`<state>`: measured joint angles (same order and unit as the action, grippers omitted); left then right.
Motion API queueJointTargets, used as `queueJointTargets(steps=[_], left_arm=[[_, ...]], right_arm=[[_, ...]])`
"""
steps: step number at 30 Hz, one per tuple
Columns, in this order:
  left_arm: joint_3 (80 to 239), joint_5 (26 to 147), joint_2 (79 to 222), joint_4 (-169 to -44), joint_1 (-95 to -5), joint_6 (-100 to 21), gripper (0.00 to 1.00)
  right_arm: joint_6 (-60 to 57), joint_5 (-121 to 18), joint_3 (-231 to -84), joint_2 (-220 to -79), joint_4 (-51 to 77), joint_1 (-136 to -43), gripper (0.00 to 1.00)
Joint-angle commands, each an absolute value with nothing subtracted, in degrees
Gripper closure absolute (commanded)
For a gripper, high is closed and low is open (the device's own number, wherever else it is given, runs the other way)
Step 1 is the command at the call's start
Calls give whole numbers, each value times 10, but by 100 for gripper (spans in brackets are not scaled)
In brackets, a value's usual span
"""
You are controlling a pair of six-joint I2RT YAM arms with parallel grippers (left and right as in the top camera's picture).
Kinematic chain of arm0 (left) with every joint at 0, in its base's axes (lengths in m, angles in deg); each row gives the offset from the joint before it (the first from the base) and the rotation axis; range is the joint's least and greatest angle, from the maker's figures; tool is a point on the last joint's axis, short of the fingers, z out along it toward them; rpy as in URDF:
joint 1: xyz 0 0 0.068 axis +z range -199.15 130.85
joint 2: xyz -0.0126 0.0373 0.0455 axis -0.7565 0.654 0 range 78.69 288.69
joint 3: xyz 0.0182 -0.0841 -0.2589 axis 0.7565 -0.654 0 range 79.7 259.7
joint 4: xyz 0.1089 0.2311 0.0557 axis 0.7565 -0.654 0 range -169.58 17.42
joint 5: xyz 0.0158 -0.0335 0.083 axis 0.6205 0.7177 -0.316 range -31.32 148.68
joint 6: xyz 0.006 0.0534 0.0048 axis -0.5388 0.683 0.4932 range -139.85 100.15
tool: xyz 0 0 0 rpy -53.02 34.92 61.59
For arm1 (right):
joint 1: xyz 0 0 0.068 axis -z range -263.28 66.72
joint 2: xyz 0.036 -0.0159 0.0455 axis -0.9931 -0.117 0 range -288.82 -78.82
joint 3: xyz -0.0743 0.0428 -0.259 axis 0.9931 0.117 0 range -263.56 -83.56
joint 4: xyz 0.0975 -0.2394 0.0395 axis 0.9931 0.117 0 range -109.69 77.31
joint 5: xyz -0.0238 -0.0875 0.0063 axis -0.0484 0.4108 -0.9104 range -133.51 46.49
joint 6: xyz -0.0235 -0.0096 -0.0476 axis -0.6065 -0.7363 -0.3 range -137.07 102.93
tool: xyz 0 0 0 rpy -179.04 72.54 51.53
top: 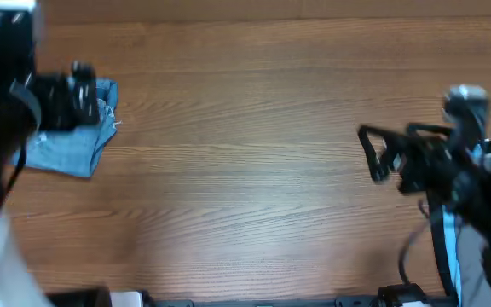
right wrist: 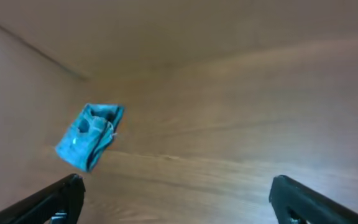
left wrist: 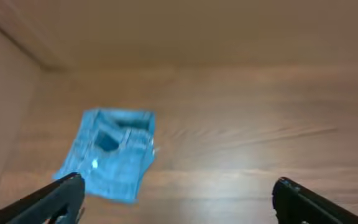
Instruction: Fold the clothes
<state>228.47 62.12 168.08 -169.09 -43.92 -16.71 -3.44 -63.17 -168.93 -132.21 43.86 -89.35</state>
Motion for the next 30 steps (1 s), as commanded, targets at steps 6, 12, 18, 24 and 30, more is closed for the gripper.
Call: queueJointTargets(steps=[6, 12, 18, 24, 30], left_arm=[[2263, 645, 1510, -1694, -443, -214, 0], [2227, 645, 1414, -1694, -443, -213, 0], [2218, 645, 1398, -1694, -443, -213, 0], [2217, 645, 1398, -1694, -443, -213, 0], [2217, 645, 1398, -1694, -443, -213, 0]], right_arm=[[-51, -638, -1696, -1225, 464, -895, 0], [-51, -638, -1694, -1225, 527, -895, 0], [-51, -637, -1694, -1225, 571, -895, 0], [-51, -638, -1694, -1225, 576, -895, 0], [-51, -637, -1694, -1225, 576, -895, 0]])
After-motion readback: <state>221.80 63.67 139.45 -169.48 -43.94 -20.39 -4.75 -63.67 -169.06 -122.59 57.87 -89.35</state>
